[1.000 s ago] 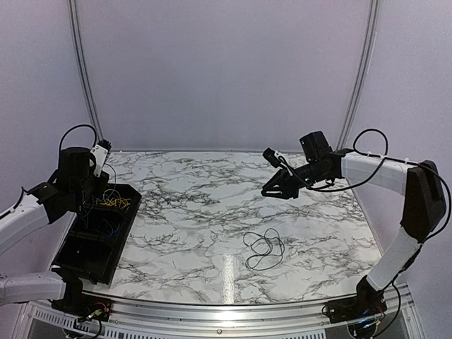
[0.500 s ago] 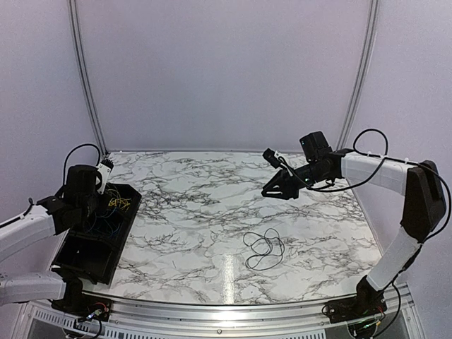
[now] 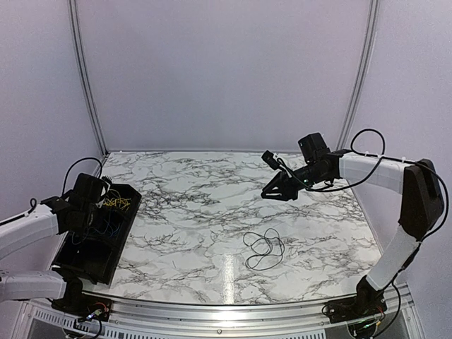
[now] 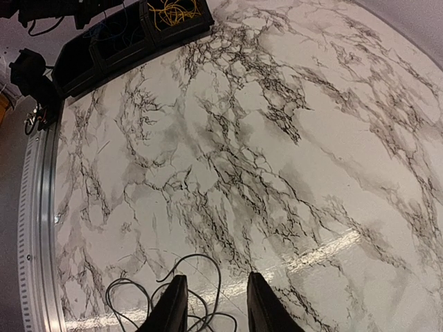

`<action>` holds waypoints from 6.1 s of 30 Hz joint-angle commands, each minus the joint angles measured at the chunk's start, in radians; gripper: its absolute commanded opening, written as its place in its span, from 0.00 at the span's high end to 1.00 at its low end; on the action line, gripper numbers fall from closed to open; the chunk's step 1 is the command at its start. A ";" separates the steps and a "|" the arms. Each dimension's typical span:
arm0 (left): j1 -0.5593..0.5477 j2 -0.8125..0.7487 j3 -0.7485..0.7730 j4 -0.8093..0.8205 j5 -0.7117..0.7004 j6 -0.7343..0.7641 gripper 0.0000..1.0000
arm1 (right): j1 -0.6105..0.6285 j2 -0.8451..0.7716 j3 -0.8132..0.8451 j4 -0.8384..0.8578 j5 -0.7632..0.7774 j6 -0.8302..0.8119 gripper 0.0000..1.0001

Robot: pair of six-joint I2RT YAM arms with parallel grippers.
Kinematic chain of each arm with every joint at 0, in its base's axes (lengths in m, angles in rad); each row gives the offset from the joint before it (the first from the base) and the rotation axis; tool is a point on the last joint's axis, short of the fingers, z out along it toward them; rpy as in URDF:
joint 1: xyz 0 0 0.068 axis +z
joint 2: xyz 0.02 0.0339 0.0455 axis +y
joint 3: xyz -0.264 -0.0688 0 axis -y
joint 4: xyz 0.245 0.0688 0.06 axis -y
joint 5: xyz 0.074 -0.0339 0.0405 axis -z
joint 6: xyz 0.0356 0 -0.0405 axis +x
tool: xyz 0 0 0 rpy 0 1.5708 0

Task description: Untangle the cables

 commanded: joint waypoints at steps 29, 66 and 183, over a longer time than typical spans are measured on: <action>-0.003 0.128 0.313 -0.385 -0.004 -0.065 0.56 | 0.013 0.014 0.060 -0.039 -0.007 -0.028 0.70; -0.030 0.515 0.409 -0.460 0.139 -0.433 0.98 | 0.024 0.024 0.065 -0.050 0.014 -0.044 0.70; -0.819 1.175 0.215 1.931 0.344 -0.503 0.76 | 0.025 -0.262 0.618 -0.095 -0.043 0.151 1.00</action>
